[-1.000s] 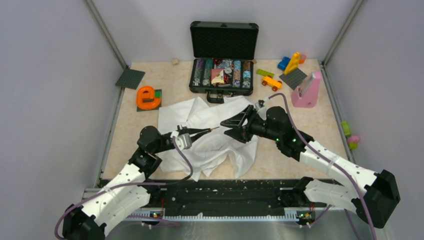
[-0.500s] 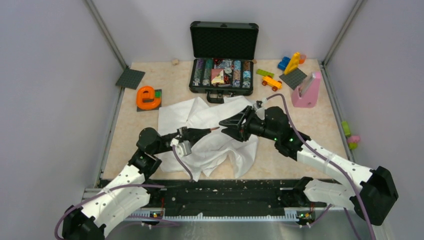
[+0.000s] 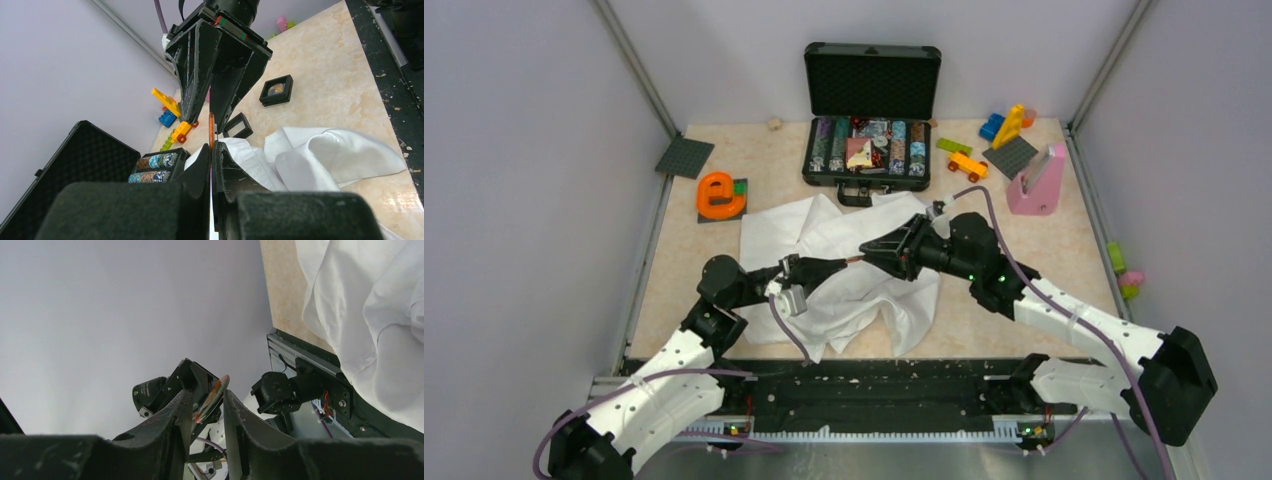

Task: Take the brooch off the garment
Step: Adjust the brooch.

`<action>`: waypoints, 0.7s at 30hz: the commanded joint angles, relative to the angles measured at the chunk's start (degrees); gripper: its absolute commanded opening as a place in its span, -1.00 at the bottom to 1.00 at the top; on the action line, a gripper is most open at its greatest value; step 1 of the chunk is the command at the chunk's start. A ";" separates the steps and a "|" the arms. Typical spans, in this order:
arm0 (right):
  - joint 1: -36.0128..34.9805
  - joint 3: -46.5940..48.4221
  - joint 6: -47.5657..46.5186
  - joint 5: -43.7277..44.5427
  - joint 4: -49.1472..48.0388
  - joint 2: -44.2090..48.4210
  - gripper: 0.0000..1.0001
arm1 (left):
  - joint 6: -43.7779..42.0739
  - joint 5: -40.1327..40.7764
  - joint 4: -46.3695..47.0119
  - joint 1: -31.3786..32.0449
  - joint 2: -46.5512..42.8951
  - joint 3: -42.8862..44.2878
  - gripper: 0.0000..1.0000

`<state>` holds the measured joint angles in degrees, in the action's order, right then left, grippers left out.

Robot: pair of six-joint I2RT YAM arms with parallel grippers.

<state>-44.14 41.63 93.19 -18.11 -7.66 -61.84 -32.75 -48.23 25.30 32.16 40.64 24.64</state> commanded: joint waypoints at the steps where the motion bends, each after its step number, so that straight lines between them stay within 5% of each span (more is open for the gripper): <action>1: -0.75 0.10 1.20 -0.71 -2.88 -0.71 -0.40 | -1.21 -1.35 1.45 0.33 0.31 0.69 -1.00; 8: -1.00 0.50 0.95 -0.52 -3.32 -1.40 -0.57 | -1.71 -1.08 1.16 0.48 1.27 1.24 -1.00; 13: -0.97 0.81 0.70 0.05 -2.33 -1.53 -1.00 | -2.22 -1.08 0.19 0.68 1.91 2.00 -0.98; 15: -0.97 0.75 0.68 0.26 -2.22 -1.30 -1.00 | -2.50 -1.02 -0.21 0.70 1.81 1.93 -0.96; 21: -0.57 0.53 0.07 2.48 -0.41 -0.14 -1.00 | -0.10 -0.28 -1.11 0.86 2.00 1.79 -0.44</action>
<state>-44.23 41.63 93.65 -16.45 -7.62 -63.18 -34.94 -48.36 24.47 32.45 42.17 24.64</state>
